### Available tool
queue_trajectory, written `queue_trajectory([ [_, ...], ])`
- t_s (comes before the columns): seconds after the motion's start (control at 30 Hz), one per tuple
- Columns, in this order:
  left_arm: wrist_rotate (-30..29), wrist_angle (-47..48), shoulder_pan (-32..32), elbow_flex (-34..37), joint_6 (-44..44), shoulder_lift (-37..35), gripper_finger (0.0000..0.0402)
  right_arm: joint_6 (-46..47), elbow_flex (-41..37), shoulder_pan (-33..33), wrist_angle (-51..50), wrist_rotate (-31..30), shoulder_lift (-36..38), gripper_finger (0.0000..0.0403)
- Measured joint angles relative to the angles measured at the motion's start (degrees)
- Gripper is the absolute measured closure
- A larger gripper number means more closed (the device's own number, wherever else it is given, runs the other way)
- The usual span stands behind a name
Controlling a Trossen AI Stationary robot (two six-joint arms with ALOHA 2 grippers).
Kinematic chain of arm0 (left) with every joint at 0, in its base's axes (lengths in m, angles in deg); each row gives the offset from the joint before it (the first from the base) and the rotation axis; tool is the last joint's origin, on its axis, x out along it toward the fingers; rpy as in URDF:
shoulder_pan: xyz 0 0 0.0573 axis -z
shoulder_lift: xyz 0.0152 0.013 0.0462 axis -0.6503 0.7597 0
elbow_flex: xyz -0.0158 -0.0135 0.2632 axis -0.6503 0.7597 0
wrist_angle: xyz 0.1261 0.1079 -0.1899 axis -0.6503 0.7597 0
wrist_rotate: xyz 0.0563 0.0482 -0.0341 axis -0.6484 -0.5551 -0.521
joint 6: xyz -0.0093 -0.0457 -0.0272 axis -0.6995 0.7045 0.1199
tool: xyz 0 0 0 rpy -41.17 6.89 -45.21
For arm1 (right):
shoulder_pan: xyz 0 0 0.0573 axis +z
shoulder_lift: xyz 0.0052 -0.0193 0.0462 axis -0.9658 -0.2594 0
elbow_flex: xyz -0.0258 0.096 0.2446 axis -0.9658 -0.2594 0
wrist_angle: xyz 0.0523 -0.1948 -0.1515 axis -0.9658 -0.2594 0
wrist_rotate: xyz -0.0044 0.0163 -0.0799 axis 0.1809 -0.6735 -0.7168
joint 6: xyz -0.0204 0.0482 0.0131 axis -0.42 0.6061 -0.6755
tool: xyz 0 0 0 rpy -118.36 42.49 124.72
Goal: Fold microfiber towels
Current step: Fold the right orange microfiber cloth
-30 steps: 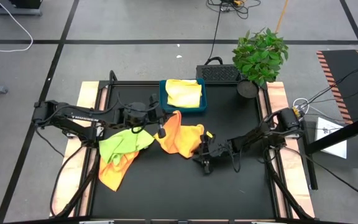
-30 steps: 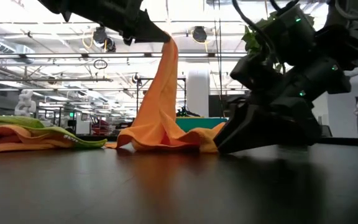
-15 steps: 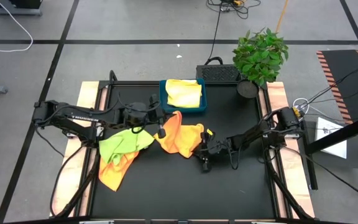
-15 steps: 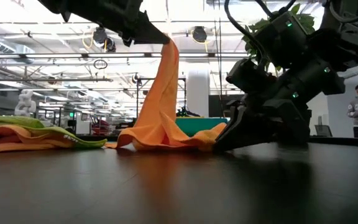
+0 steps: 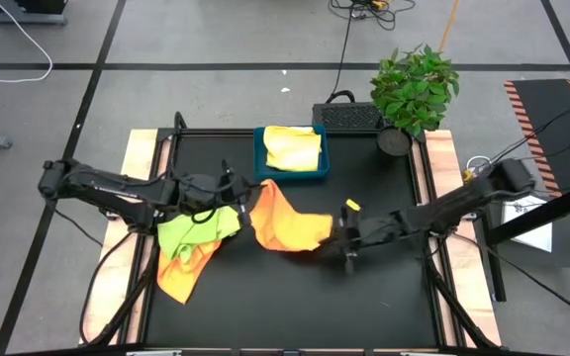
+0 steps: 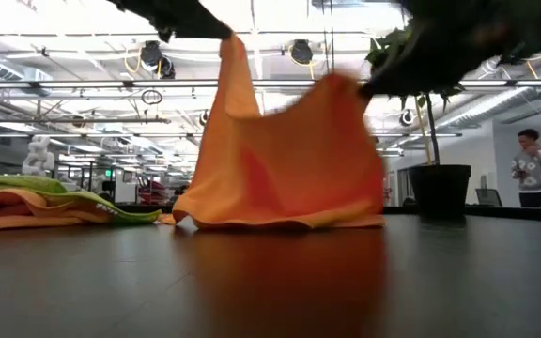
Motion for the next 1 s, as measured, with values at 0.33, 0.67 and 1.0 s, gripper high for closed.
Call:
queue_trajectory([
  [0.33,-4.39,0.17,11.88,-0.33,3.73,-3.02,0.04,2.01,-0.02,8.32,-2.69,0.36,18.34,0.0402],
  [0.67,-5.11,1.48,25.33,-7.93,10.63,-2.0,0.04,9.23,0.0,16.04,-2.18,0.33,26.73,0.0402],
  [1.0,-4.77,23.13,17.9,-6.65,27.03,-2.07,0.0397,16.76,-1.07,12.09,-18.5,-14.81,32.58,0.0403],
])
